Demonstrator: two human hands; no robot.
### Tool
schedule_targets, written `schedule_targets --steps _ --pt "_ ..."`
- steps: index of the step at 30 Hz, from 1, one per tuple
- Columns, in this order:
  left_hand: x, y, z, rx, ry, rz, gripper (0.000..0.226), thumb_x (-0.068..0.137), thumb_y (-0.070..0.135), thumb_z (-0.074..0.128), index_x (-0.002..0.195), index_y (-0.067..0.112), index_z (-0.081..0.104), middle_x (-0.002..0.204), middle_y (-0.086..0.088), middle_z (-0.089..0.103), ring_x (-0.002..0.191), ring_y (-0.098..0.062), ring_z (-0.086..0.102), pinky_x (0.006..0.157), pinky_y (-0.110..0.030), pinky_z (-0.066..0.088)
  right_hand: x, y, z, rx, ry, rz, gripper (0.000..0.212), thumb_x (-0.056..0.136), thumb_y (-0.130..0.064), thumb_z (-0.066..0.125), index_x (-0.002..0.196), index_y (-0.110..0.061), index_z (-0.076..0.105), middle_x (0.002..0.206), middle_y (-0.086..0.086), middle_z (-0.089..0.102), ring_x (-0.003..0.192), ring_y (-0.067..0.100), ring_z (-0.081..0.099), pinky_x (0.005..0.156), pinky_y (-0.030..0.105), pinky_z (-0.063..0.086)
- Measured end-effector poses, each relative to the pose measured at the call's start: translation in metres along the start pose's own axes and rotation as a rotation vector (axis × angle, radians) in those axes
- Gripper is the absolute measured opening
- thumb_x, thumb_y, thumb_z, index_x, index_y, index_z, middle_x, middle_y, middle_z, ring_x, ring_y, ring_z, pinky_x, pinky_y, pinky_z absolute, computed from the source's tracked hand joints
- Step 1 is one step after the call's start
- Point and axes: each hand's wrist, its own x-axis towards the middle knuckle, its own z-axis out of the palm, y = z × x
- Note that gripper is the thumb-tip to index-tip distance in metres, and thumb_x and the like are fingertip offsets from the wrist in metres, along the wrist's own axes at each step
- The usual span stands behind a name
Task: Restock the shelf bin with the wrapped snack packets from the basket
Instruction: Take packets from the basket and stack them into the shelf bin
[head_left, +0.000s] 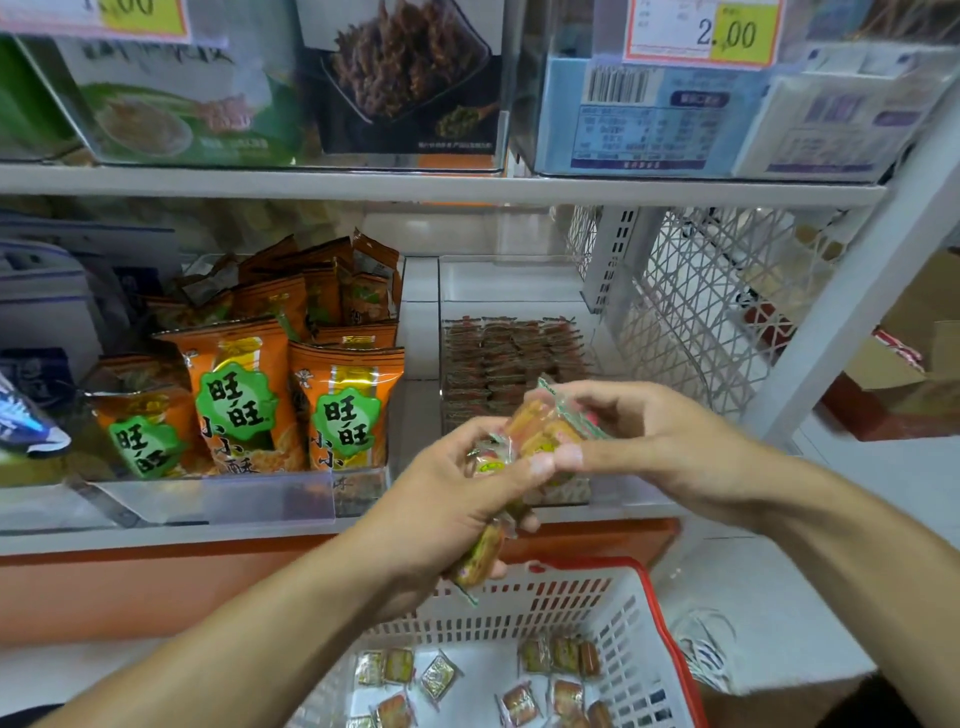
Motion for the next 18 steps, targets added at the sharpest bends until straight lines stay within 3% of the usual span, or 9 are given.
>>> schedule_targets --steps 5,8,11,13,15,18 --pt "0.012 -0.001 0.005 -0.057 0.018 -0.049 0.052 0.063 0.046 0.088 0.112 0.041 0.069 0.077 -0.003 0.074 0.064 -0.011 0.066 0.046 -0.024 0.047 0.005 0.000 -0.021 -0.152 -0.035 0.030 0.049 0.072 -0.017 0.085 0.119 -0.017 0.070 0.116 0.009 0.074 0.111 0.027 0.069 0.091 0.028 0.055" --pt "0.026 0.002 0.014 -0.147 0.127 -0.042 0.057 0.062 0.049 0.086 0.115 0.035 0.069 0.092 0.004 0.079 0.066 -0.010 0.071 0.047 -0.024 0.049 0.015 -0.009 -0.040 -0.209 0.144 0.022 0.055 0.071 -0.029 0.087 0.122 -0.022 0.067 0.113 0.001 0.076 0.109 0.017 0.070 0.095 0.031 0.054" --pt "0.038 0.006 0.019 -0.179 0.156 -0.007 0.050 0.071 0.051 0.083 0.115 0.030 0.070 0.097 0.009 0.079 0.067 -0.008 0.072 0.048 -0.024 0.050 0.044 -0.008 -0.061 -0.882 0.388 0.050 0.046 0.072 -0.054 0.080 0.109 -0.031 0.066 0.104 -0.011 0.069 0.090 0.003 0.065 0.084 0.024 0.053" --pt "0.044 0.007 0.020 -0.188 0.178 0.018 0.044 0.076 0.049 0.082 0.114 0.028 0.070 0.096 0.008 0.079 0.066 -0.008 0.072 0.049 -0.025 0.051 0.072 0.000 -0.068 -1.326 0.392 0.173 0.042 0.083 -0.040 0.075 0.119 -0.022 0.061 0.113 -0.001 0.055 0.095 0.016 0.059 0.083 0.028 0.050" --pt "0.050 0.007 0.019 -0.193 0.203 0.041 0.043 0.077 0.047 0.083 0.113 0.028 0.070 0.096 0.007 0.079 0.066 -0.010 0.072 0.050 -0.025 0.052 0.099 0.014 -0.078 -1.590 0.331 0.278 0.041 0.089 -0.018 0.066 0.127 -0.009 0.056 0.122 0.011 0.049 0.109 0.029 0.054 0.086 0.038 0.049" --pt "0.058 0.005 0.015 -0.178 0.228 0.055 0.042 0.077 0.049 0.083 0.111 0.030 0.070 0.097 0.007 0.079 0.068 -0.011 0.074 0.051 -0.025 0.053 0.132 0.030 -0.098 -1.881 0.236 0.293 0.035 0.089 -0.017 0.058 0.121 -0.005 0.062 0.124 0.018 0.056 0.116 0.035 0.050 0.096 0.044 0.044"
